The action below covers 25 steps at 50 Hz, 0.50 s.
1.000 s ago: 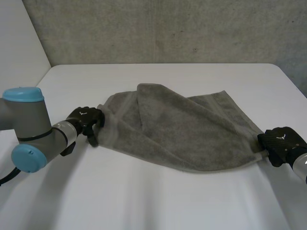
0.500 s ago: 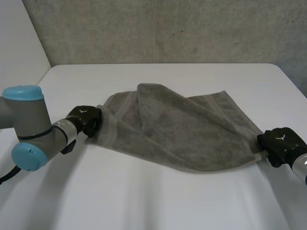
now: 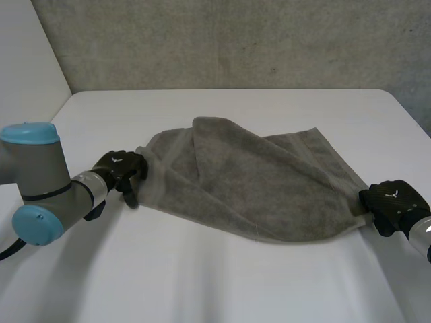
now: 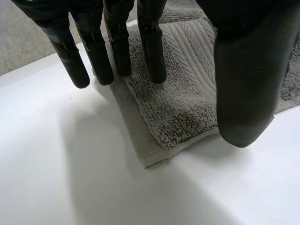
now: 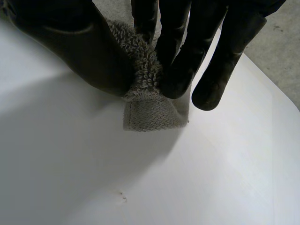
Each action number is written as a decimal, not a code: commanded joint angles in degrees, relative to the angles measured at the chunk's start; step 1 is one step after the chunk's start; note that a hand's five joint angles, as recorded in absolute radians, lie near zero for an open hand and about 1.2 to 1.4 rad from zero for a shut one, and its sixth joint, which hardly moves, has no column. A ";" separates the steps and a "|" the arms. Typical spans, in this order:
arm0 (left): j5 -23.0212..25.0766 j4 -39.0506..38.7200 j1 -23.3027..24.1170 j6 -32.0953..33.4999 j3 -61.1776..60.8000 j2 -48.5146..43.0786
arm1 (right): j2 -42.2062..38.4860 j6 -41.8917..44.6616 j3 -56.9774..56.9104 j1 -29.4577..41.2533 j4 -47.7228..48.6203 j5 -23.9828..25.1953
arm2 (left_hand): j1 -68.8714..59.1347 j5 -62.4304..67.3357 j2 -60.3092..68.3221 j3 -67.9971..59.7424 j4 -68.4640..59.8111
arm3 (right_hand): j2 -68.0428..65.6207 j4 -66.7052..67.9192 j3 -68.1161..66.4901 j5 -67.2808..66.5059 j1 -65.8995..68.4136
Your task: Fold the towel.
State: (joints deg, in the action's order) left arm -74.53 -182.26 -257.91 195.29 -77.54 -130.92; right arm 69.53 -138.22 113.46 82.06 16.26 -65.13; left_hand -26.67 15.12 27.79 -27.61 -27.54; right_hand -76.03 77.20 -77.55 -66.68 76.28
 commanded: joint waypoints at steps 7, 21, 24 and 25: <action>-0.27 -3.01 0.12 -0.08 2.65 -3.64 | 0.00 2.60 0.44 0.11 0.00 -0.09 | -1.03 2.58 -0.09 -0.09 -0.16 | -3.97 2.80 -2.45 -3.32 3.72; -0.27 -3.45 0.56 -0.52 5.03 -5.22 | -0.09 3.66 0.71 0.29 0.00 -0.17 | -19.21 20.75 18.09 -18.26 -18.34 | -3.97 2.80 -2.45 -3.32 3.72; -0.27 -3.45 0.83 -0.52 5.20 -5.31 | -0.18 3.66 0.71 0.29 0.00 -0.17 | -19.21 20.75 18.09 -18.26 -18.34 | -3.97 2.80 -2.45 -3.32 3.72; -0.27 -3.45 0.91 -0.61 5.29 -5.31 | -0.18 3.66 0.71 0.29 0.00 -0.17 | -19.04 20.58 17.92 -18.10 -18.17 | -3.97 2.80 -2.45 -3.32 3.72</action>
State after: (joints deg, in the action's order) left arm -74.80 -185.76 -257.38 194.79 -72.58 -136.08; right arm 69.42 -134.53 114.12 82.33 16.26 -65.31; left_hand -44.98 26.50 45.57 -45.43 -45.45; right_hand -76.03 77.21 -77.58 -66.68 76.27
